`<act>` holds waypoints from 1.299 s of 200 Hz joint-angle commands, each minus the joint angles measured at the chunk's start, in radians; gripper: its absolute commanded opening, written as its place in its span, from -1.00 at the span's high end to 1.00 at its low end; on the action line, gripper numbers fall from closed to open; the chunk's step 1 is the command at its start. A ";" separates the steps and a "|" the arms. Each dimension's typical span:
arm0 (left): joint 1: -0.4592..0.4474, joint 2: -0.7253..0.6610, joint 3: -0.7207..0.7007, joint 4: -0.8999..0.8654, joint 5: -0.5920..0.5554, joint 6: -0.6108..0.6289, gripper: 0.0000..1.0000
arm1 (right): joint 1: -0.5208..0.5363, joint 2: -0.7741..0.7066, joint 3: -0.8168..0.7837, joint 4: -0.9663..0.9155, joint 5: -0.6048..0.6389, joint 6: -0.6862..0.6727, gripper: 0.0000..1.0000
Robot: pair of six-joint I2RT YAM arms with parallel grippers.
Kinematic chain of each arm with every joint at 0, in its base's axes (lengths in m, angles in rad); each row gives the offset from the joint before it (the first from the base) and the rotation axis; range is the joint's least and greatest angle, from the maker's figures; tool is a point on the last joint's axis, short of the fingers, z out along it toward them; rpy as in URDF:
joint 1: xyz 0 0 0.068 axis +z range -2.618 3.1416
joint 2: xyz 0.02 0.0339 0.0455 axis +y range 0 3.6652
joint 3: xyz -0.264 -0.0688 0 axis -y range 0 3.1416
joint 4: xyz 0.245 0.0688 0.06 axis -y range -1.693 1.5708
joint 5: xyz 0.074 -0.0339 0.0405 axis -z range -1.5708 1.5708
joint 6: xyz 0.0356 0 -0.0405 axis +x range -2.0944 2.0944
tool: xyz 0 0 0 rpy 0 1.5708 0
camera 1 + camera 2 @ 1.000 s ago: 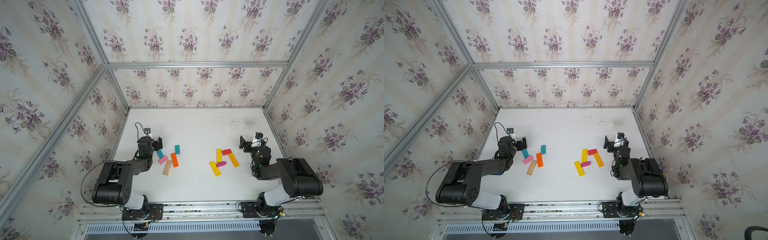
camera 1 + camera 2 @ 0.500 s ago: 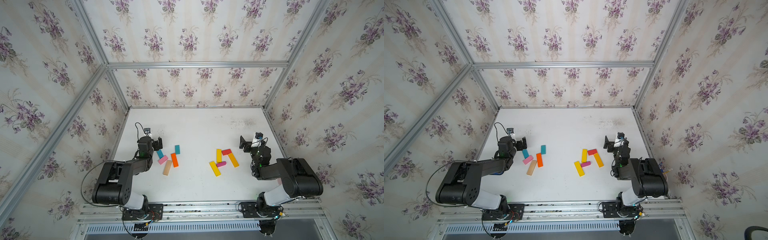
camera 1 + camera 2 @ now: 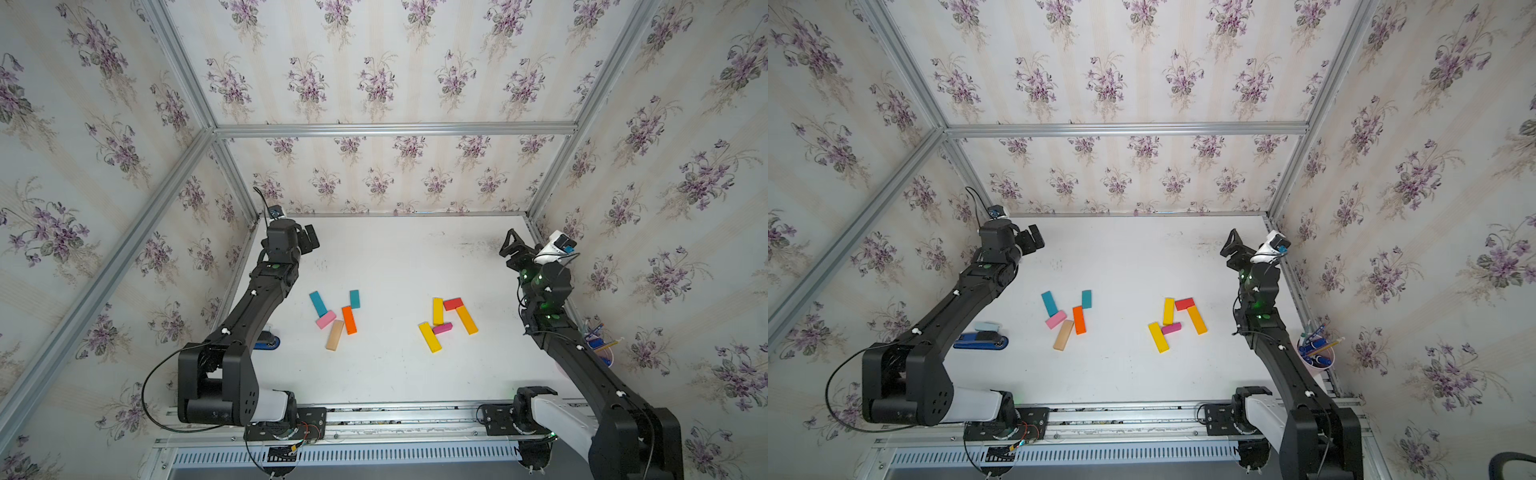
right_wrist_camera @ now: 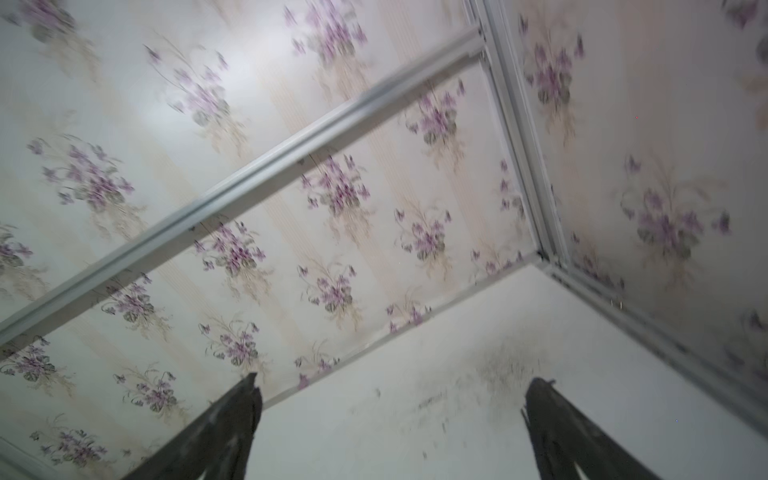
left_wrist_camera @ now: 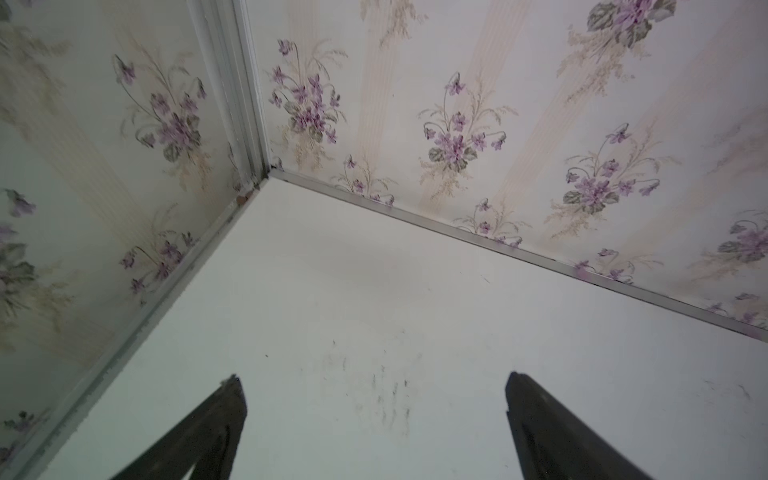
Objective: Assemble the letter h with building blocks
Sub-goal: Pick up the building block from the center of the board.
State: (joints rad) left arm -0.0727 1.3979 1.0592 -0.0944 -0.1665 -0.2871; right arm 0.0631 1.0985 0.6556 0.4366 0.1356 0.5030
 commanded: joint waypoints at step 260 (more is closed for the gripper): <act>-0.426 0.253 -0.134 -0.468 0.171 -0.435 -0.18 | 0.328 0.081 0.175 -0.774 -0.180 0.143 0.48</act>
State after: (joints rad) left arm -0.5068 1.6341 0.9192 -0.5690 0.0025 -0.7403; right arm 0.3889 1.1908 0.8352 -0.3149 -0.0380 0.6552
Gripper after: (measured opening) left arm 0.600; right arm 0.271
